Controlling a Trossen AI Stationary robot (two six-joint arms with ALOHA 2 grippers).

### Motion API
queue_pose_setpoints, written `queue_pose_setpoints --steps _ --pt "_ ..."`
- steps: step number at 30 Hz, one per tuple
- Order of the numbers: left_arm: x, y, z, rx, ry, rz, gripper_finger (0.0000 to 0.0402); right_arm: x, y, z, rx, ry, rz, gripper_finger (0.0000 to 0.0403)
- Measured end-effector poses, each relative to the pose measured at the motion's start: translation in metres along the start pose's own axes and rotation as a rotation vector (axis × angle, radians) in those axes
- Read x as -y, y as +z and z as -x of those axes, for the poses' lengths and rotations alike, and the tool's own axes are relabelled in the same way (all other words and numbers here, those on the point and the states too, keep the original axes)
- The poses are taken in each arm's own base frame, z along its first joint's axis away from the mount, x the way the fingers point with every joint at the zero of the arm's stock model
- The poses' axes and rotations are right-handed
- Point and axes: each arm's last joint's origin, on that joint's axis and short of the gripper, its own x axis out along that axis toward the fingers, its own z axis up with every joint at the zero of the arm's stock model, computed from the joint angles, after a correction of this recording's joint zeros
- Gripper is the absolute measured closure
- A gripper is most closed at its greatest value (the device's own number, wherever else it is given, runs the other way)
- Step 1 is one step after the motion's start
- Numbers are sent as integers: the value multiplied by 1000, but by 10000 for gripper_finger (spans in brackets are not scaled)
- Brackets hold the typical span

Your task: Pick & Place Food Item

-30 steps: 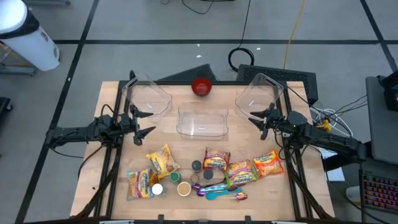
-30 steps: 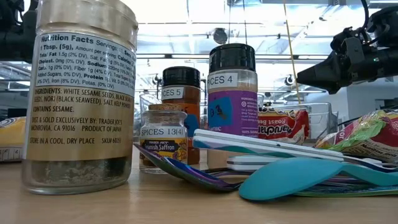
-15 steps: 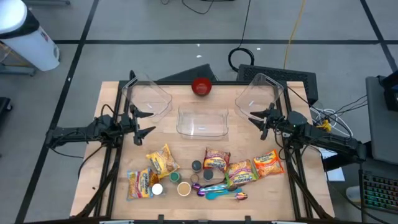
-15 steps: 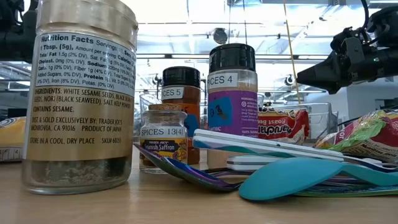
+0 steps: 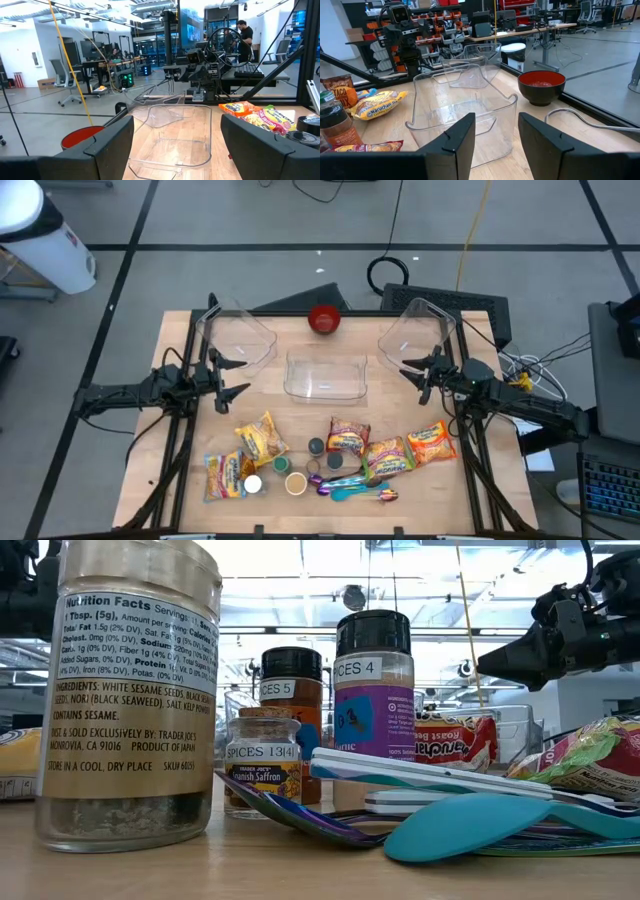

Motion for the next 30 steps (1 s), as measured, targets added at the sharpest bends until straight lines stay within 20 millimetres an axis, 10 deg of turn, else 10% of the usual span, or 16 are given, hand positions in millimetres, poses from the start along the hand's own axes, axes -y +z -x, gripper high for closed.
queue_pose_setpoints --steps 19,30 --pt "-1 6 0 64 2 23 94 0 0 0 0 0 0 261" --pt "1 14 1 126 -118 576 94 0 0 0 0 0 0 261"
